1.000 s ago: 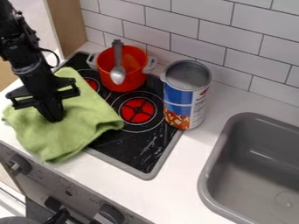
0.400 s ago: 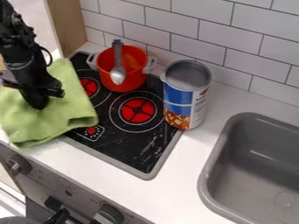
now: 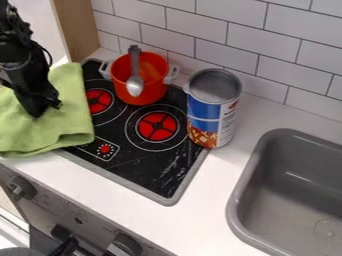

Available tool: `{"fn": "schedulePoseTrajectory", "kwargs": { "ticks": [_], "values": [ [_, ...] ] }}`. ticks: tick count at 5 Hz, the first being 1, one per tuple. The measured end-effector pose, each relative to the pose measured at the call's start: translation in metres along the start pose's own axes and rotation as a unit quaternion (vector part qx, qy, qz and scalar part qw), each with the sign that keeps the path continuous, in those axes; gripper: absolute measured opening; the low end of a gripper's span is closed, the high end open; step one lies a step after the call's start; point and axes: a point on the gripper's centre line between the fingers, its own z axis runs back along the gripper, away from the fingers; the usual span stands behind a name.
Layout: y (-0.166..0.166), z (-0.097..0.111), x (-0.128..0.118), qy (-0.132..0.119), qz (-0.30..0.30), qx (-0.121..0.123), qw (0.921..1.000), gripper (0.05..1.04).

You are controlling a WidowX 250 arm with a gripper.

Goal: Take the yellow clothe from right burner to the left burner

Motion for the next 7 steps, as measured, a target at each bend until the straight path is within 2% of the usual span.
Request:
{"fn": "schedulePoseTrajectory", "kwargs": {
  "ticks": [1, 2, 5, 7],
  "values": [
    [-0.007, 0.002, 0.005, 0.005, -0.054, -0.02, 0.9983, 0.052],
    [-0.016, 0.004, 0.01, 0.004, -0.072, -0.047, 0.9963, 0.052],
    [-0.016, 0.001, 0.048, -0.002, -0.066, -0.042, 0.9969, 0.052],
    [-0.016, 0.002, 0.038, 0.009, -0.068, -0.069, 0.9952, 0.069]
  ]
}}
